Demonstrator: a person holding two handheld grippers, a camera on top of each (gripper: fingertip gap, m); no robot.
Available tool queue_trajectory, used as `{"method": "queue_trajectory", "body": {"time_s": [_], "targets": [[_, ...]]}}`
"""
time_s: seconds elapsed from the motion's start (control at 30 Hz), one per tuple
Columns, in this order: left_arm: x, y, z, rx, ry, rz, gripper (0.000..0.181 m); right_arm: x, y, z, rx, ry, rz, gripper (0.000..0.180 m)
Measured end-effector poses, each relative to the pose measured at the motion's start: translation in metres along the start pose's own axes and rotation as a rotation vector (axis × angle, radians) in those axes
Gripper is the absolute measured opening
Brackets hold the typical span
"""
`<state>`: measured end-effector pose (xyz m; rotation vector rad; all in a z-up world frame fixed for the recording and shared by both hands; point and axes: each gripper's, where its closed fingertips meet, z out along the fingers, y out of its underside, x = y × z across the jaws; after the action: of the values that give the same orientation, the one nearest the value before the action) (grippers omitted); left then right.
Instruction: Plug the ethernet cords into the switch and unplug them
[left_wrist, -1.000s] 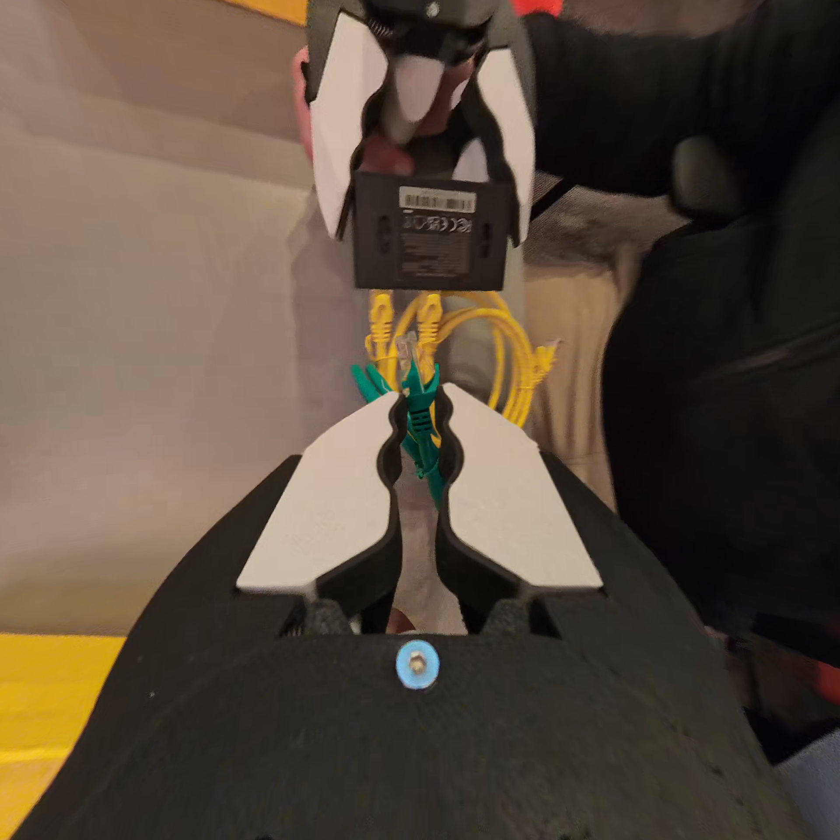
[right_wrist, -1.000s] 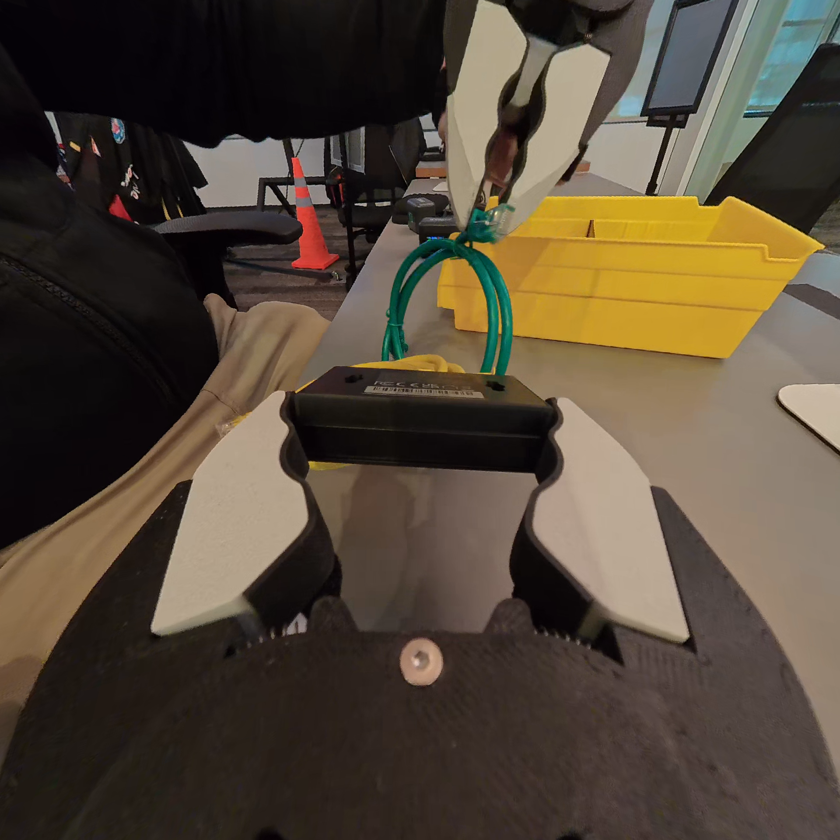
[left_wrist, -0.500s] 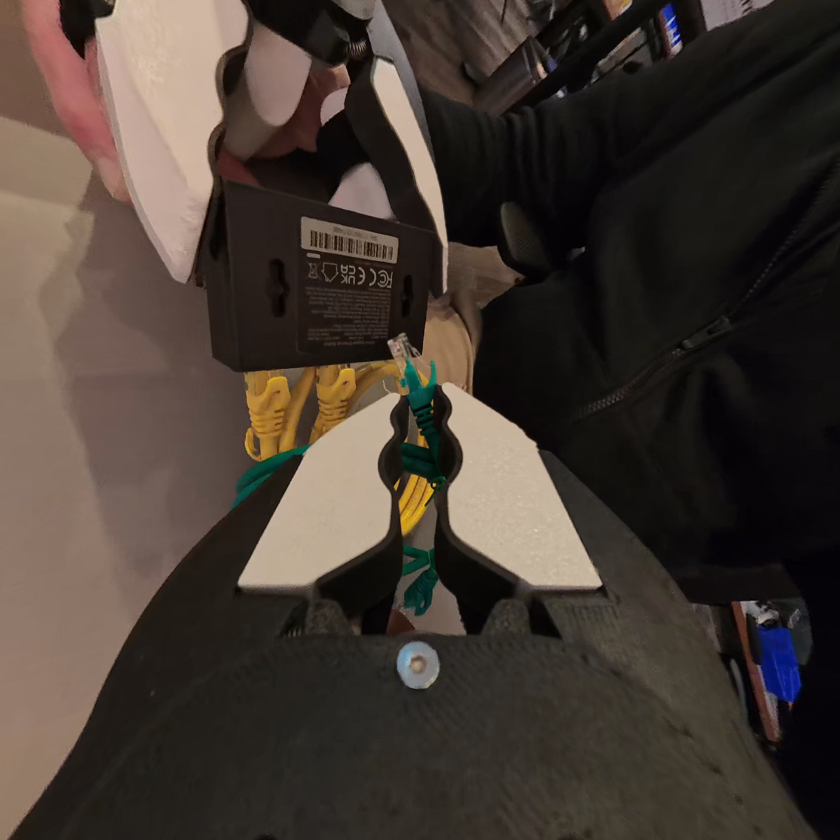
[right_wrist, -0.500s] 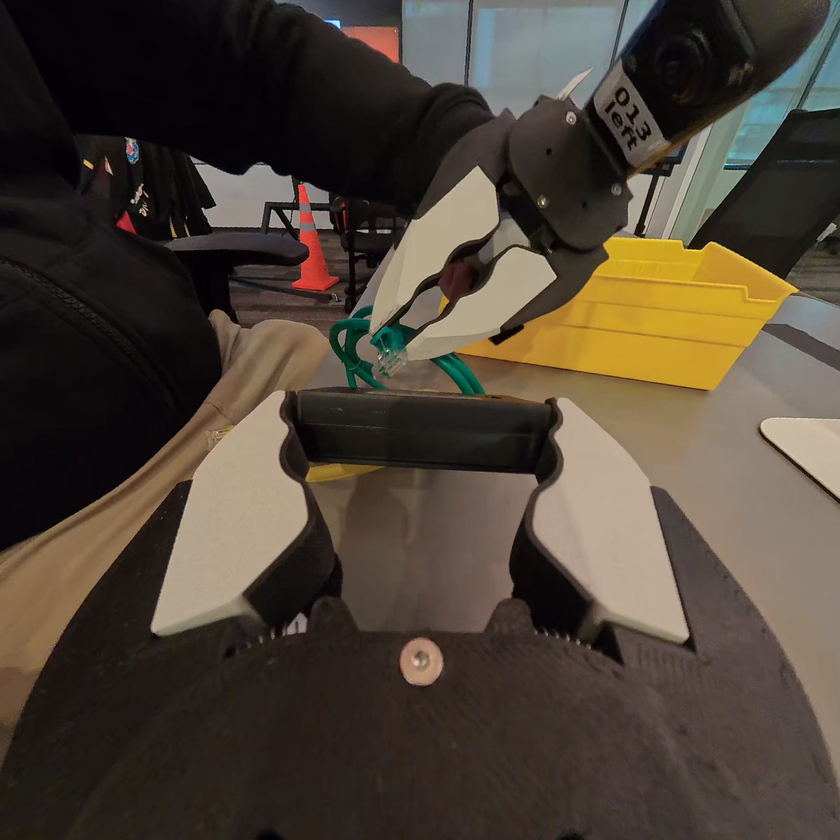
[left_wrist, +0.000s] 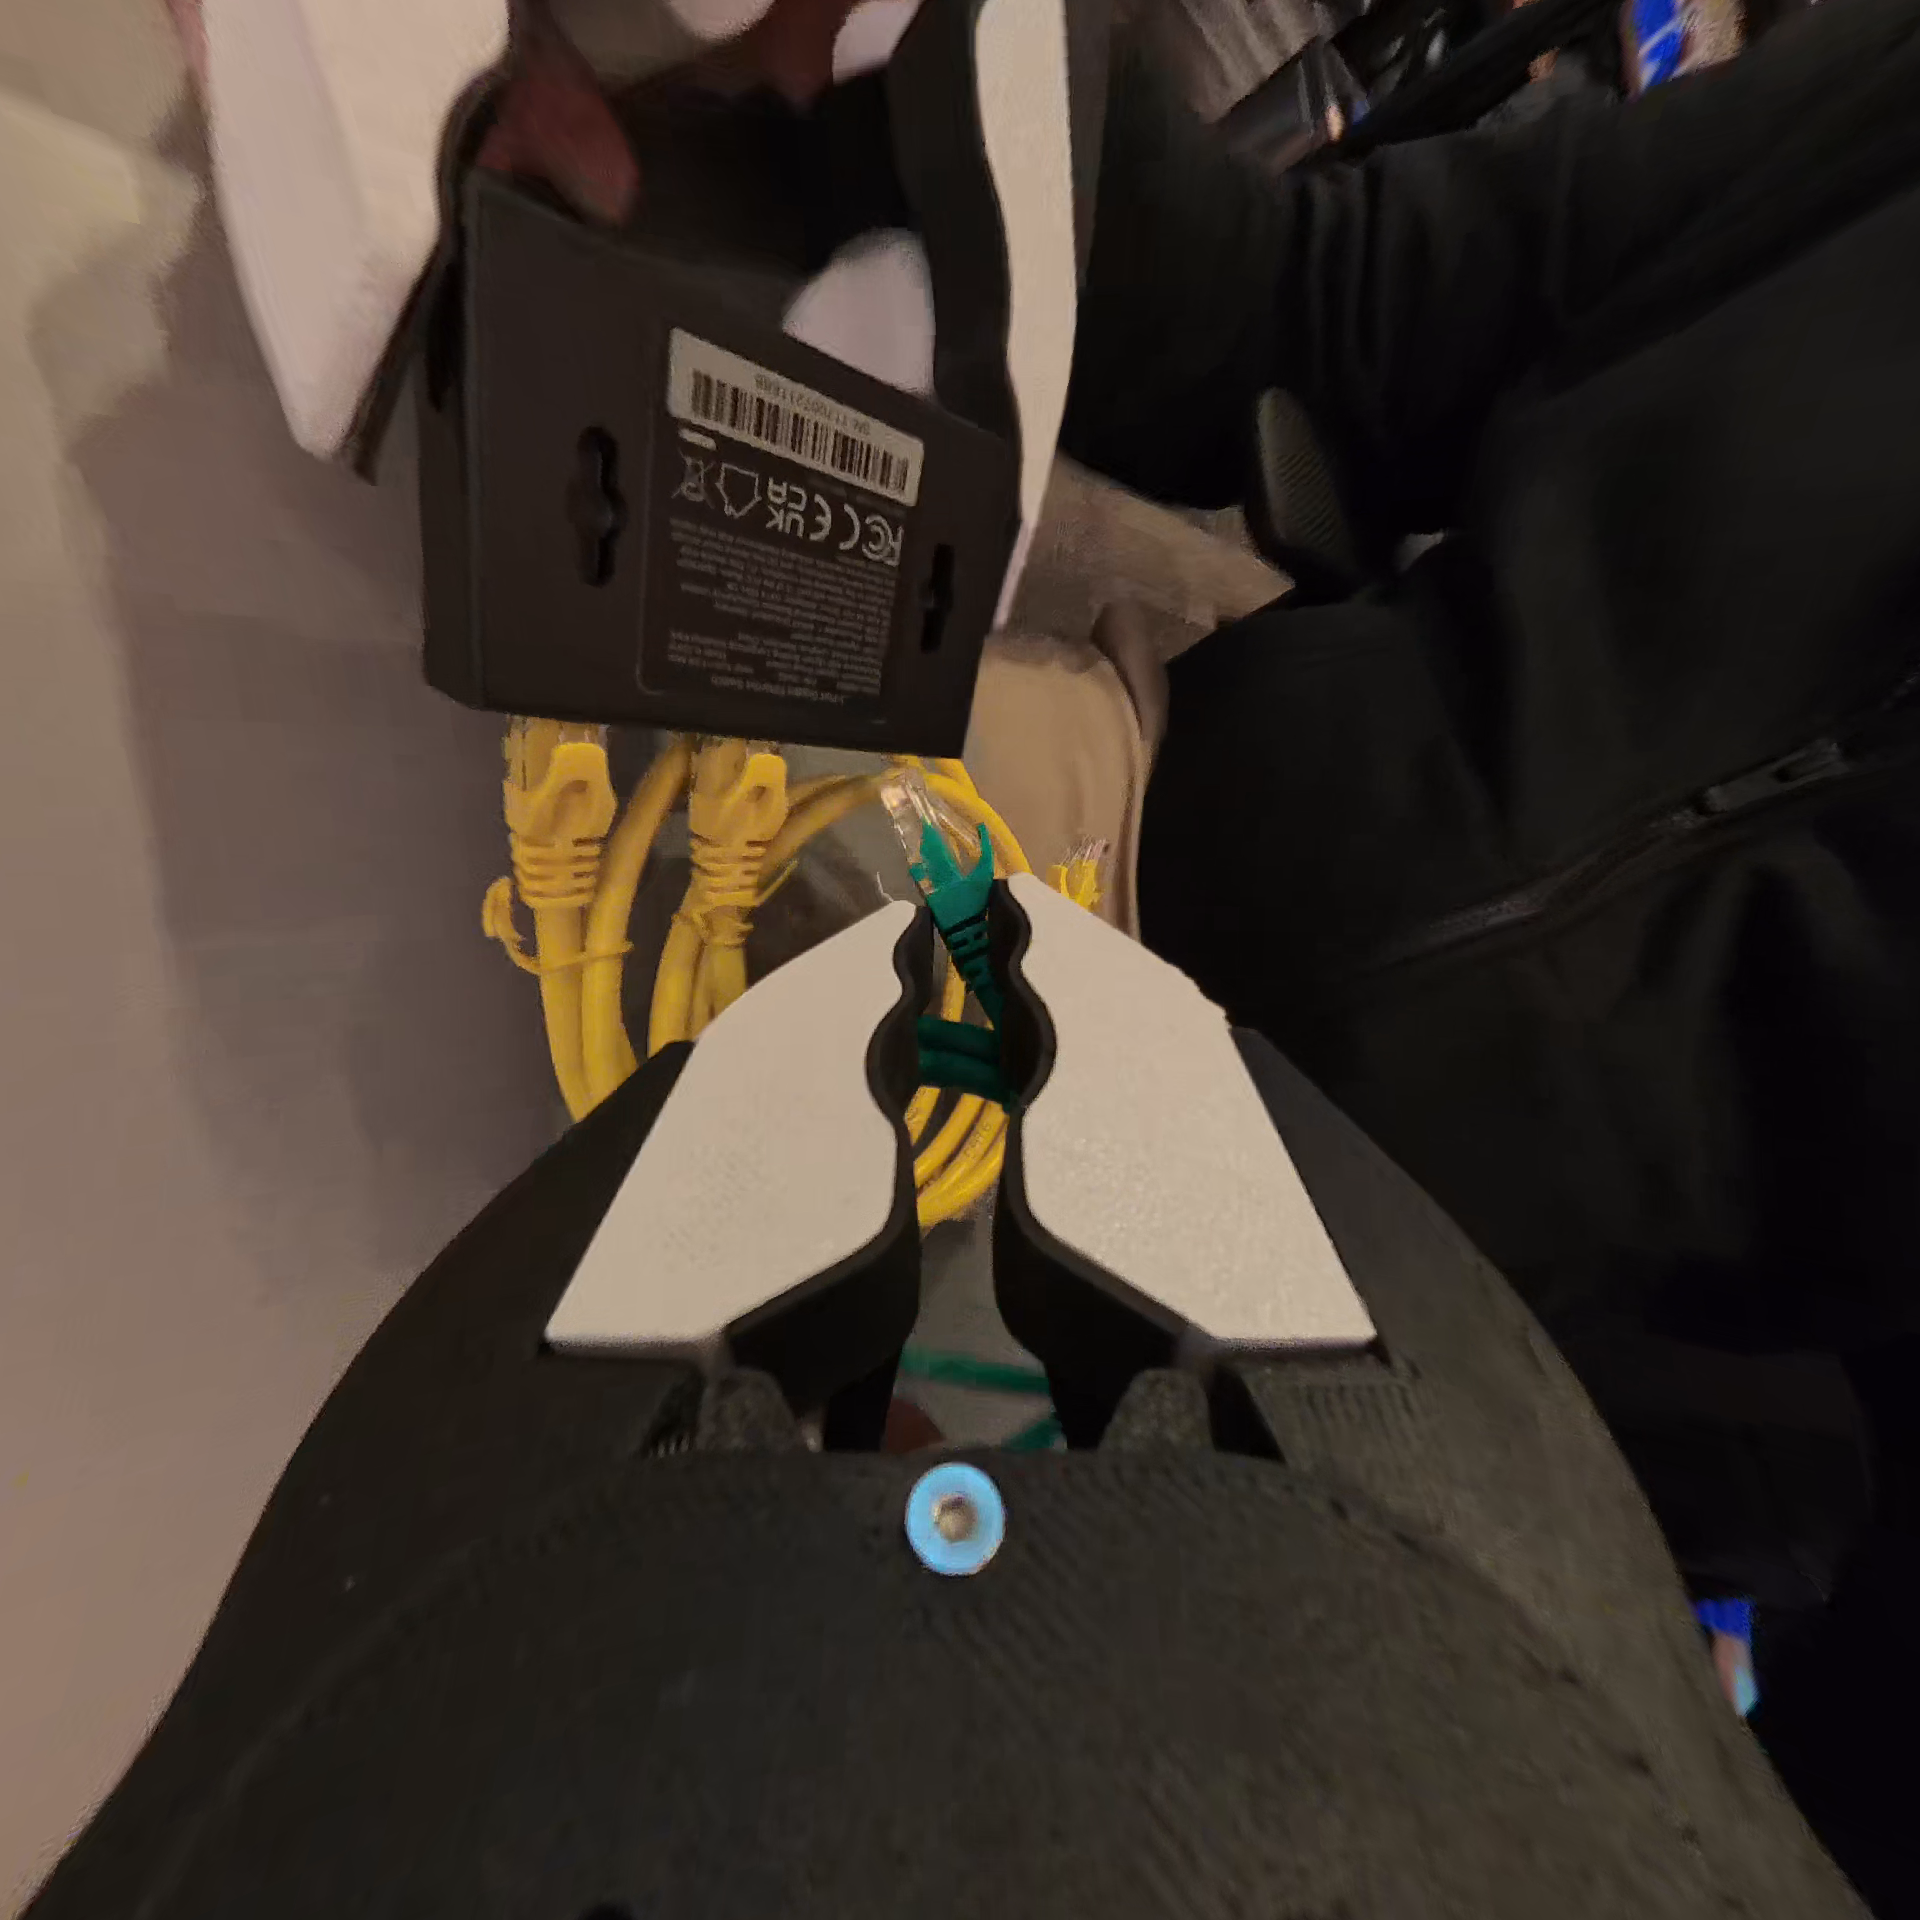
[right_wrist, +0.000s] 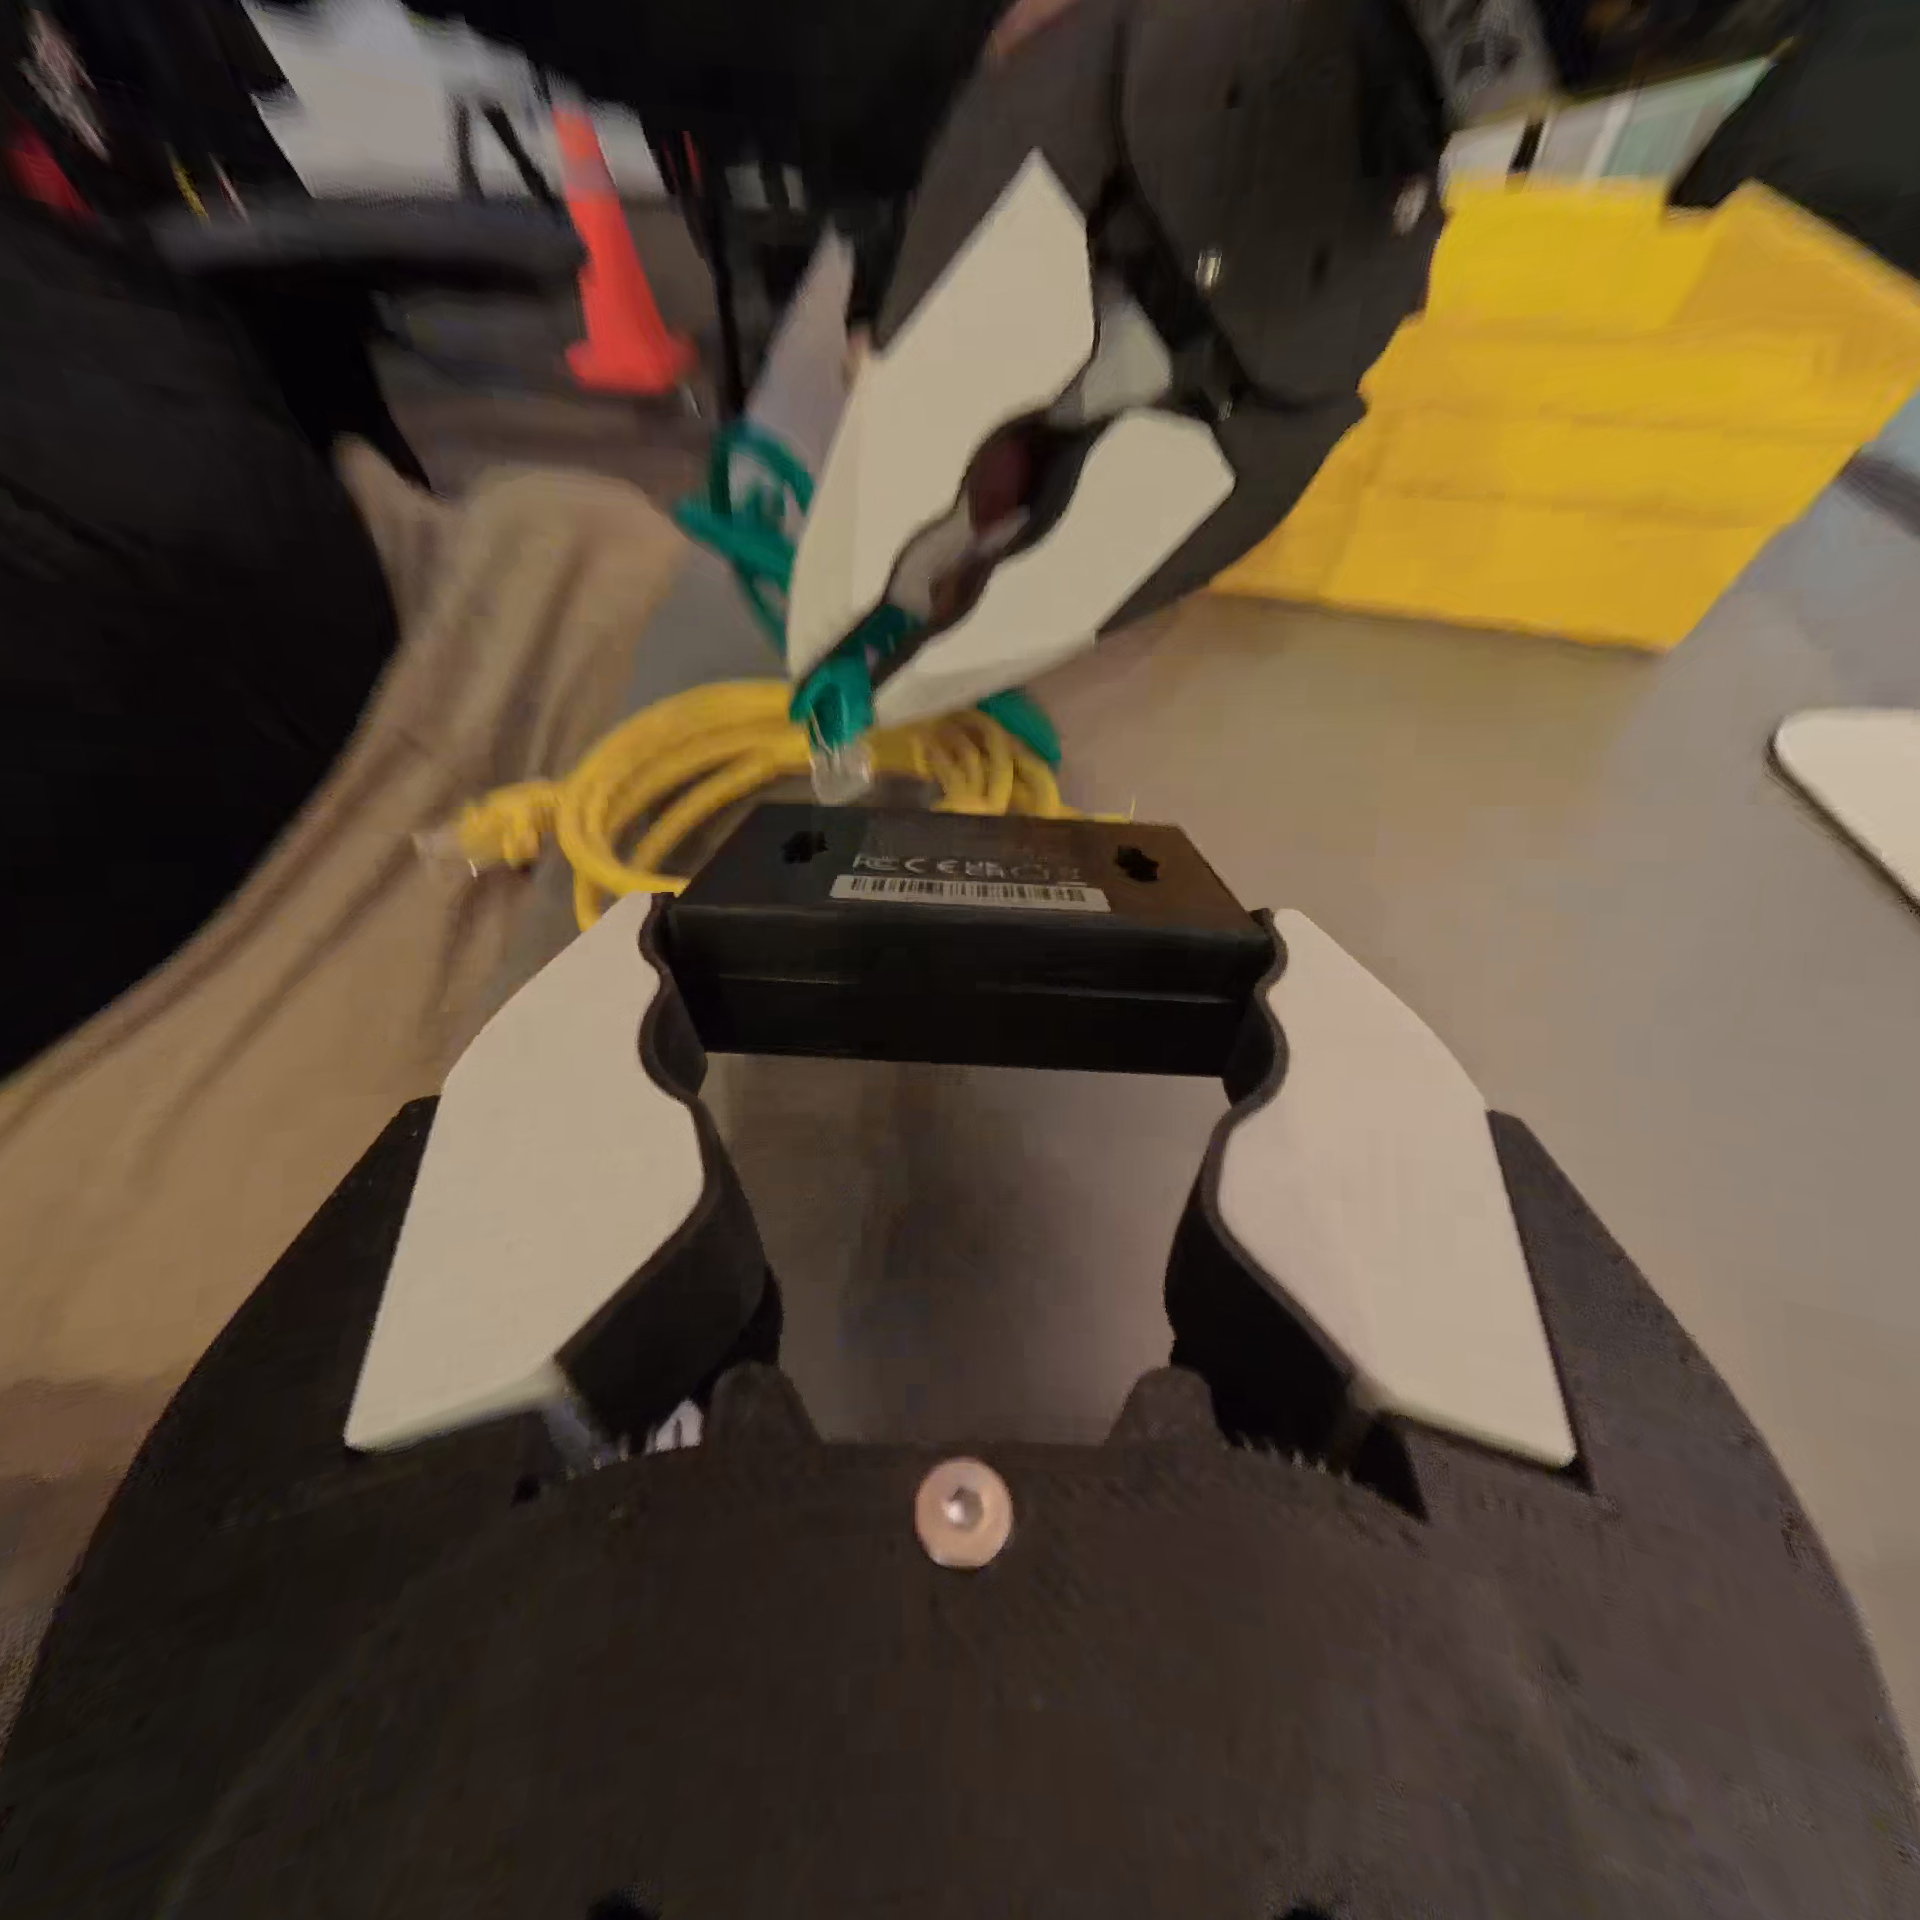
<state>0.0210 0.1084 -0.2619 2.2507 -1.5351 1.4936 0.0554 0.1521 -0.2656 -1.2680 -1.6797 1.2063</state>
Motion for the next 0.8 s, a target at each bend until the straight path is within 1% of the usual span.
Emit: {"method": "queue_trajectory", "body": {"time_s": [0.03, 0.1, 0.13, 0.3, 0.37, 0.47, 0.5, 0.53, 0.57, 0.6, 0.67, 0.77, 0.8], "targets": [[-0.005, 0.008, 0.006, -0.043, -0.013, -0.014, 0.009, 0.000, 0.009, 0.002, -0.058, 0.009, -0.007, 0.100], [-0.018, 0.021, 0.018, -0.094, -0.043, -0.057, 0.009, 0.000, 0.011, 0.003, -0.076, 0.013, -0.006, 0.100], [-0.017, 0.023, 0.023, -0.095, -0.024, -0.065, 0.009, 0.000, 0.011, 0.003, -0.070, 0.013, -0.006, 0.100], [-0.027, 0.023, 0.028, -0.094, -0.091, -0.052, 0.013, -0.001, 0.018, 0.007, -0.123, 0.017, -0.016, 0.100], [-0.029, 0.026, 0.027, -0.106, -0.158, -0.033, 0.019, -0.001, 0.020, 0.008, -0.139, 0.017, -0.014, 0.100], [-0.030, 0.028, 0.019, -0.099, -0.285, 0.031, 0.034, 0.000, 0.022, 0.010, -0.159, 0.021, -0.015, 0.099], [-0.027, 0.028, 0.018, -0.088, -0.298, 0.046, 0.040, 0.000, 0.023, 0.010, -0.160, 0.019, -0.013, 0.100], [-0.027, 0.029, 0.014, -0.087, -0.342, 0.072, 0.045, 0.000, 0.022, 0.010, -0.160, 0.019, -0.013, 0.100], [-0.031, 0.031, 0.008, -0.100, -0.424, 0.099, 0.045, 0.000, 0.023, 0.011, -0.163, 0.020, -0.014, 0.100], [-0.036, 0.033, 0.001, -0.113, -0.514, 0.116, 0.061, -0.001, 0.023, 0.011, -0.166, 0.018, -0.016, 0.100], [-0.029, 0.035, -0.003, -0.111, -0.574, 0.158, 0.062, -0.001, 0.023, 0.011, -0.167, 0.016, -0.016, 0.100], [-0.018, 0.041, -0.003, -0.116, -0.638, 0.148, 0.064, -0.001, 0.023, 0.011, -0.161, 0.015, -0.014, 0.100], [-0.014, 0.041, -0.004, -0.108, -0.676, 0.137, 0.062, -0.001, 0.023, 0.010, -0.159, 0.015, -0.015, 0.100]]}}
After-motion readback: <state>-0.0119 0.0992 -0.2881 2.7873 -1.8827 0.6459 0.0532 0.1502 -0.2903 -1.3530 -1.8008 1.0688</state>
